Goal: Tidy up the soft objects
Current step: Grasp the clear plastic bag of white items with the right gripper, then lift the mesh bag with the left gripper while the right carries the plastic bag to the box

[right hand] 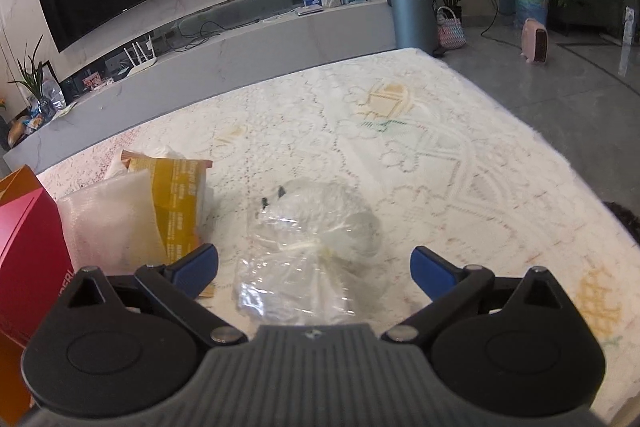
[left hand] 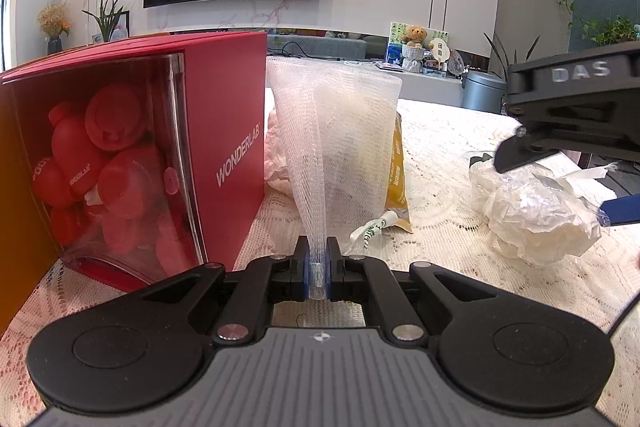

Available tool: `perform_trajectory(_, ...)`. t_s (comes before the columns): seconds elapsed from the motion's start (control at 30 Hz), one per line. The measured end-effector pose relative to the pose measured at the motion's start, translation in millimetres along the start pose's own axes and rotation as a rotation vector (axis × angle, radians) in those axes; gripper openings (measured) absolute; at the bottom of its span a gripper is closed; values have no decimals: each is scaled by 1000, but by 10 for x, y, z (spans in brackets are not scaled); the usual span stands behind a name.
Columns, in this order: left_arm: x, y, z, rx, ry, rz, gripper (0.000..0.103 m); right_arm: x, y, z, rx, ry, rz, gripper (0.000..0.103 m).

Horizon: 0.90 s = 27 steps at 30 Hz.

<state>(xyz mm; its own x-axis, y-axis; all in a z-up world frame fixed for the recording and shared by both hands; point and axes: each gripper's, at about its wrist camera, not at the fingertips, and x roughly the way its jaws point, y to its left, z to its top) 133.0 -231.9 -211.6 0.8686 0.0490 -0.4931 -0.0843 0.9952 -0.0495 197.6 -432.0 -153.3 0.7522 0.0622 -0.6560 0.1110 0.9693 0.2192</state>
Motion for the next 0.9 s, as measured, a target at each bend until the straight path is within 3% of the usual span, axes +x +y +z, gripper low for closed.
perform_trajectory(0.33,10,8,-5,-16,0,-2,6,269,133,-81,-114,32,-65,98)
perform_trajectory(0.4,12,6,-4,-18,0,-2,6,295,133,-92,-134,36,-61,74)
perform_trajectory(0.43,12,3,-3,-18,1,-2,6,312,141,-93,-147,49,-69,57)
perform_trajectory(0.9,18,-49,0,5,1,13,7,103,127,-28,-193,21,-63,52)
